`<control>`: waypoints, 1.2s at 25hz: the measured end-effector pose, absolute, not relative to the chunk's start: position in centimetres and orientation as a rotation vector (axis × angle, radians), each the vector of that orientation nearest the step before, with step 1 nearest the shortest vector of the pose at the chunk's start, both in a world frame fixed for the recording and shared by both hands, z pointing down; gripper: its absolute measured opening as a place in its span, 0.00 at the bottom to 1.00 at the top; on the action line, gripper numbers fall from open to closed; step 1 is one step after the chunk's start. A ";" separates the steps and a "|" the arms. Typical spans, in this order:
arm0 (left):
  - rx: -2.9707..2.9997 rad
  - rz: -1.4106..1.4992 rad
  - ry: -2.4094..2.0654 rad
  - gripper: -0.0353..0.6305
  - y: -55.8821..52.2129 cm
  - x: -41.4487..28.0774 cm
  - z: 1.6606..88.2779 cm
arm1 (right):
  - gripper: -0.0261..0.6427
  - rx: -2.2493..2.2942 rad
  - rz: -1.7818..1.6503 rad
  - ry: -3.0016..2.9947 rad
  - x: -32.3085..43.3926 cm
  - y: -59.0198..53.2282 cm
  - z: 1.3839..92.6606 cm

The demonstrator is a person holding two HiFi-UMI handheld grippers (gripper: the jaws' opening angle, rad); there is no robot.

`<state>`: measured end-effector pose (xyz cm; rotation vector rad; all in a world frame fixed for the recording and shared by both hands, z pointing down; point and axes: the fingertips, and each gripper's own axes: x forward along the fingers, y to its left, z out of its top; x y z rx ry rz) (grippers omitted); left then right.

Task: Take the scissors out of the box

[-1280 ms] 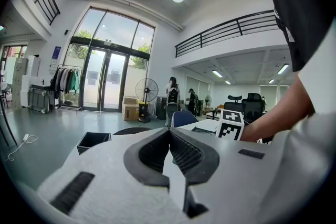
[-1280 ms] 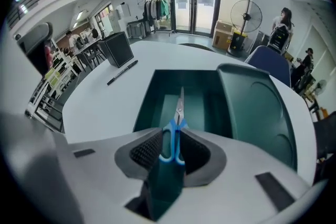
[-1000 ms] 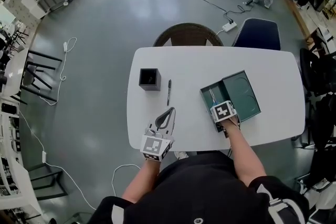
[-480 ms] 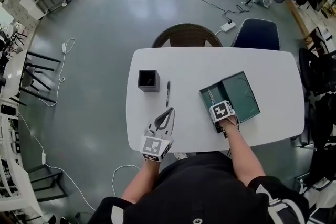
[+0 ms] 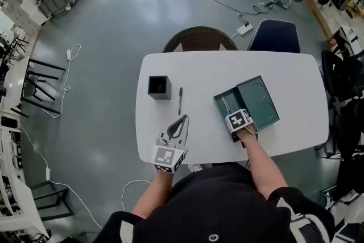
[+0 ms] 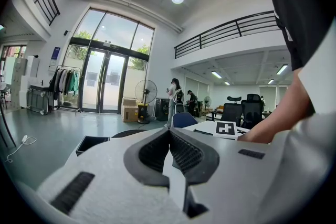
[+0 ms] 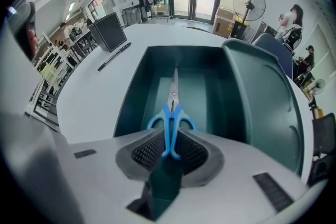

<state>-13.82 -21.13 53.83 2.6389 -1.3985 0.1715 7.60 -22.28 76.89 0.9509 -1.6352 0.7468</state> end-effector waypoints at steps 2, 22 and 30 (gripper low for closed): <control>2.641 0.176 -1.421 0.07 -21.2 -13.7 52.7 | 0.17 0.975 0.710 -1.688 7.5 -22.9 76.0; 2.661 0.173 -1.422 0.07 -18.4 -11.8 52.1 | 0.17 1.239 0.496 -2.006 6.9 -22.2 64.5; 2.648 0.186 -1.443 0.07 -18.1 -11.7 51.9 | 0.17 1.404 0.288 -2.233 6.2 -23.8 56.5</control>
